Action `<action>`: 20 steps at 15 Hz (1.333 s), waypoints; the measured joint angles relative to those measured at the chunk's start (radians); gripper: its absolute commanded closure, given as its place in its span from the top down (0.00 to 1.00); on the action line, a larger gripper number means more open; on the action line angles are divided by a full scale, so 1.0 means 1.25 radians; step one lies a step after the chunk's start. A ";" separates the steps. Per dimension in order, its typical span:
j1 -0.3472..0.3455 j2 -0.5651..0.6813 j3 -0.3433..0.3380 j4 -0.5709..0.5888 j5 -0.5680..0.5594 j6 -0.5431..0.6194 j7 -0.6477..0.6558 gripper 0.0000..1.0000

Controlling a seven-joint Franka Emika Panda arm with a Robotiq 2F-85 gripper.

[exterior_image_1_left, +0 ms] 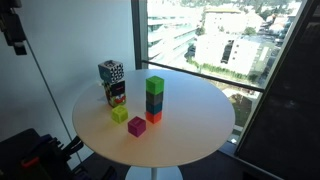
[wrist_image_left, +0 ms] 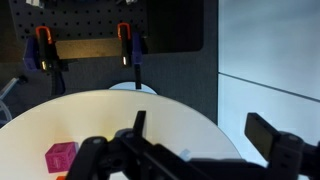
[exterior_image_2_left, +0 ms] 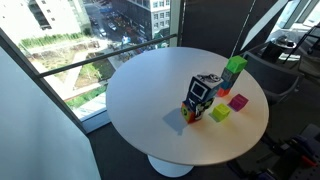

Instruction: Put the yellow block on the pink block

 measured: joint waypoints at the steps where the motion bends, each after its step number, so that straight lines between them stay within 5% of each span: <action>1: 0.000 0.000 0.000 0.000 0.000 0.000 0.000 1.00; 20: -0.047 0.110 0.013 0.061 -0.009 0.116 0.000 1.00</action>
